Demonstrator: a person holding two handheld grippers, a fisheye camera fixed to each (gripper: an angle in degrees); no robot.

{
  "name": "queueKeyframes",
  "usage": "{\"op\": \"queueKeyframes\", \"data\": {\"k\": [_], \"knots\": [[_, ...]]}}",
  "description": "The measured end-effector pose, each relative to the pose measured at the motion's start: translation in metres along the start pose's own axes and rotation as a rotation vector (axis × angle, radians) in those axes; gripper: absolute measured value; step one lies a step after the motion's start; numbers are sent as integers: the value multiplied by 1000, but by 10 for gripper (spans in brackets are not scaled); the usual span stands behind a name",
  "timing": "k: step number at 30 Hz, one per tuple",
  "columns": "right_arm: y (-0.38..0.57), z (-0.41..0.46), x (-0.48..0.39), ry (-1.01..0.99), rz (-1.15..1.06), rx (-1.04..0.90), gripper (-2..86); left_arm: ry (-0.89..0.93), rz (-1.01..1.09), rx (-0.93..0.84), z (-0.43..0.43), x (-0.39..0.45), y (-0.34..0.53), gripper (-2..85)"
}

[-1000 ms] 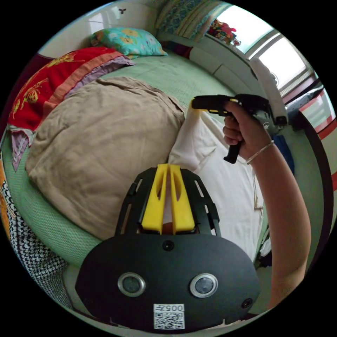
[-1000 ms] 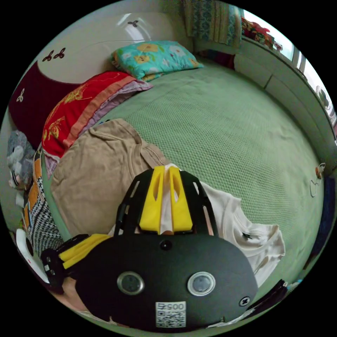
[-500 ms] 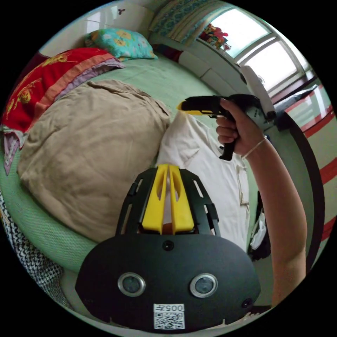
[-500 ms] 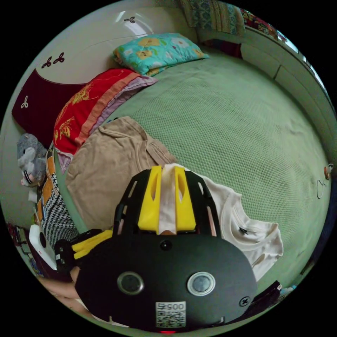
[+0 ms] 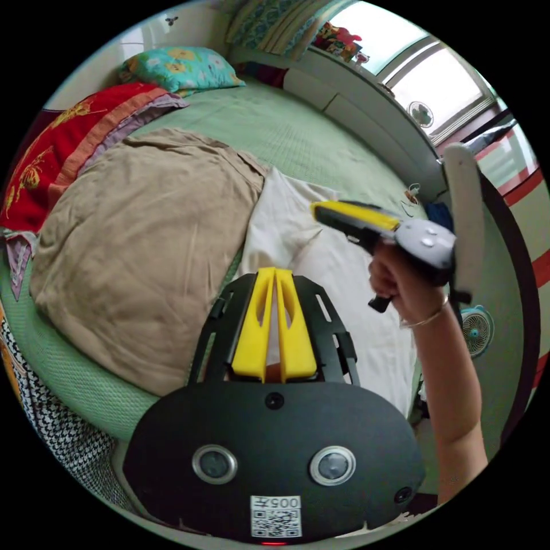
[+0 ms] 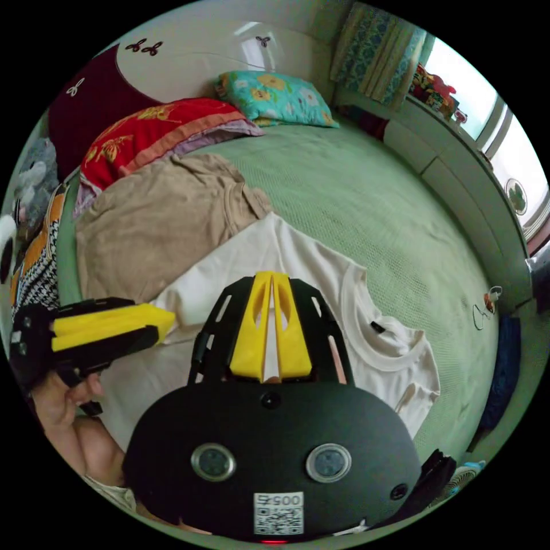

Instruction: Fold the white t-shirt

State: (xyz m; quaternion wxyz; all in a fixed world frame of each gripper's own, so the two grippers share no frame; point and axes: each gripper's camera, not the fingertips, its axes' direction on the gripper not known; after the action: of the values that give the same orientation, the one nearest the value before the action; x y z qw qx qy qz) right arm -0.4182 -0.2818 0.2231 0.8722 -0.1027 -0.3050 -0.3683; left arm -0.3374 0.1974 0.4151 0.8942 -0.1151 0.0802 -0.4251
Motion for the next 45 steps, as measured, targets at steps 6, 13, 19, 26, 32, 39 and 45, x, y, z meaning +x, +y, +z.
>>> {"op": "queueKeyframes", "data": {"k": [6, 13, 19, 26, 32, 39, 45], "knots": [[27, 0, 5, 55, 61, -67, -14, -51, 1, -124, 14, 21, 9, -7], [83, -54, -13, -138, 54, 78, -13, -81, 34, -7, -10, 58, 28, -6], [116, -47, -21, -176, 106, -33, -13, -81, 7, -126, 5, 75, 37, -5], [188, -142, 33, -121, 524, -23, -11, -86, 83, -9, -24, 124, 60, -6], [289, -193, 61, -61, 828, -88, -10, -34, 152, -44, -26, 173, 90, -6], [341, -224, 70, 87, 838, -57, -11, -193, 304, 57, -54, 240, 143, -5], [378, -255, 75, 93, 879, -10, -9, -284, 255, 162, -71, 275, 166, -2]]}}
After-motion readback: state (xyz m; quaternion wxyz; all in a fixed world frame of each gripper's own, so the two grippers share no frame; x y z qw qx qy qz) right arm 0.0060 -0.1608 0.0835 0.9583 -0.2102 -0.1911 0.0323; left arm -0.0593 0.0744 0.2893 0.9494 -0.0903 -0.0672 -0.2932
